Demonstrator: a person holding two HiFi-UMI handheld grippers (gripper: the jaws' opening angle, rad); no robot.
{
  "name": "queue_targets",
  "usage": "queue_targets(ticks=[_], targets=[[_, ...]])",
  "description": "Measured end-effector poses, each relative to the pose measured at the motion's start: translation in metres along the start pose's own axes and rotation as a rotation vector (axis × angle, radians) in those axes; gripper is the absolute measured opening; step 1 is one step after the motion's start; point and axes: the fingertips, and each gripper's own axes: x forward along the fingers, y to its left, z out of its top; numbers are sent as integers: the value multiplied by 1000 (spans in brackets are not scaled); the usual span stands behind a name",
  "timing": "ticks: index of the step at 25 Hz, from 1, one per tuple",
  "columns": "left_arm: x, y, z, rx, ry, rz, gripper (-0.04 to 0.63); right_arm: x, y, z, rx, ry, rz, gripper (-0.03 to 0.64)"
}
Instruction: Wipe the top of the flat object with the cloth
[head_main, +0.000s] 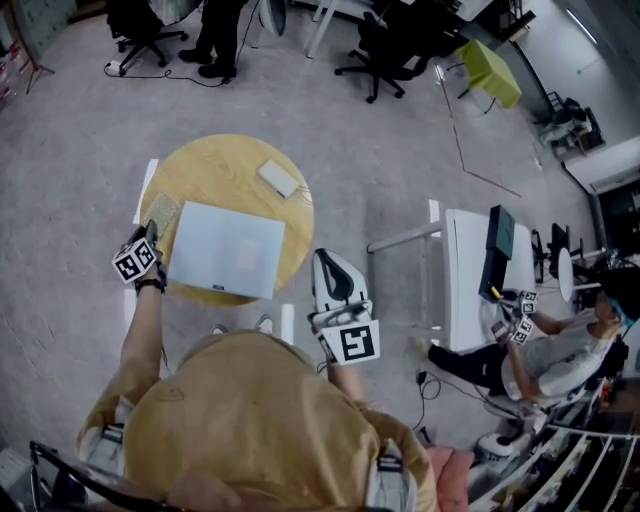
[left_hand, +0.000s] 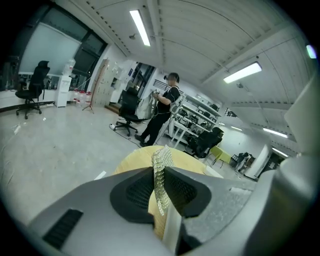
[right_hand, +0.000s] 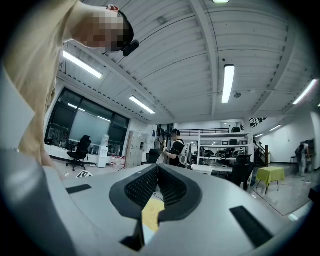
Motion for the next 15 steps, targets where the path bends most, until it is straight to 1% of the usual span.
queue_targets(ticks=[2,5,7,11,15], targets=[[-5,2,5,19,-22,7,61,0,0,-1,2,0,3,2],[-16,-1,14,71,-52,20,61,2,2,-1,3,-5,13,2],[-23,-10,23,100,-80,5,61,3,3,-1,5,-7,20,2],[-40,-31,43,183,-131,-20,61,7,5,-1,9,-14,35,2],[-62,-60,69,243,-214,-59,61,12,7,0,16,-25,52,2]])
